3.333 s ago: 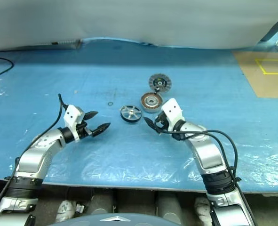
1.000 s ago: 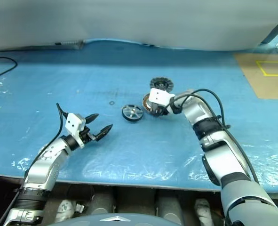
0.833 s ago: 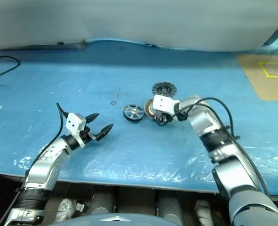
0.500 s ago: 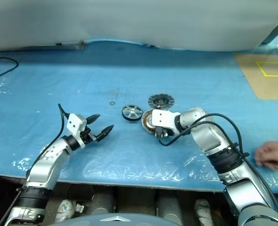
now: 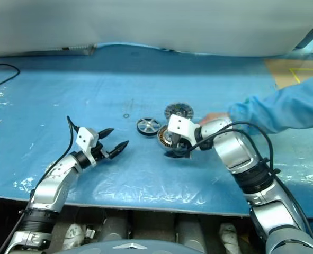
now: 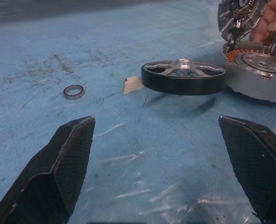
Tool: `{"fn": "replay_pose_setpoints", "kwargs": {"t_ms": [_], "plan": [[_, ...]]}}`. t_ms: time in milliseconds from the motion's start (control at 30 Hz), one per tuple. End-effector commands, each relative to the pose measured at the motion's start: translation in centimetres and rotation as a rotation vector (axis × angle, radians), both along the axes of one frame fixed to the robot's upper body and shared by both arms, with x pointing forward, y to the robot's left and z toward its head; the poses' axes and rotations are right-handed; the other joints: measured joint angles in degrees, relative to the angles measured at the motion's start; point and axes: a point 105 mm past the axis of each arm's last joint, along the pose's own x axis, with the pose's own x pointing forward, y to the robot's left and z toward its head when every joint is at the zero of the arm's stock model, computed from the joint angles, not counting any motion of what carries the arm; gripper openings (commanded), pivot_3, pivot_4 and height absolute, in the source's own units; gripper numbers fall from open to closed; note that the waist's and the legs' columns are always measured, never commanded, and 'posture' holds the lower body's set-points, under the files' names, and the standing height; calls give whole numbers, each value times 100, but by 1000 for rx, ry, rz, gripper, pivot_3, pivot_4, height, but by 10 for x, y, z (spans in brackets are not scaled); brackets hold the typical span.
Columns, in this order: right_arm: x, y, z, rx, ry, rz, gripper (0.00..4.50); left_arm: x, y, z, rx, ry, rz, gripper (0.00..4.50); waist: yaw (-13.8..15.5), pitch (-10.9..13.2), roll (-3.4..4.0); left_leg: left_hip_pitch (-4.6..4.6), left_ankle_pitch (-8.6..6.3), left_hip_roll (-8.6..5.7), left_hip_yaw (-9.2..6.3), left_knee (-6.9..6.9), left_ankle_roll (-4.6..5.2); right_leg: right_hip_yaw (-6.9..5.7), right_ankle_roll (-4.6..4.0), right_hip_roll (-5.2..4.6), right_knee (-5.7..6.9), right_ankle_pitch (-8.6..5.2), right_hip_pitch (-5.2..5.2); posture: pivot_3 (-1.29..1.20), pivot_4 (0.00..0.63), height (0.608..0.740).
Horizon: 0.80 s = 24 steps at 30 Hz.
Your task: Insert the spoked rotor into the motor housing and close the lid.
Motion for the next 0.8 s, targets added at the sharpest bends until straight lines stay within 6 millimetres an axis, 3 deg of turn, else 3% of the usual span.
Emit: {"fn": "replay_pose_setpoints", "kwargs": {"t_ms": [33,200,333,567,800], "plan": [[-11,-3,27,94,-16,21,4124,2,0,9,5,-34,-14,4500,11,0,0,0,1,0,0,0,-2,0,0,0,-3,0,1,0,150,740],[-8,-14,37,300,-84,-91,4124,3,2,10,9,-37,-15,4500,11,0,0,-4,3,-2,0,-2,-6,0,1,-1,-9,0,0,0,150,740],[-15,-22,17,420,-90,-202,4124,4,3,10,15,-37,-22,4500,11,0,0,-5,4,-2,0,-7,-6,-3,1,0,-15,0,1,0,150,740],[-7,-32,-4,593,-239,-482,4124,7,3,12,27,-40,-33,4500,-10,0,2,-7,3,-4,1,-11,-8,-2,3,0,-21,1,-5,0,150,740],[-10,-26,-12,612,-229,-493,4124,9,4,12,32,-40,-41,4500,-4,0,2,-12,4,-7,-1,-19,-8,-3,6,-1,-35,3,-3,0,150,740]]}}
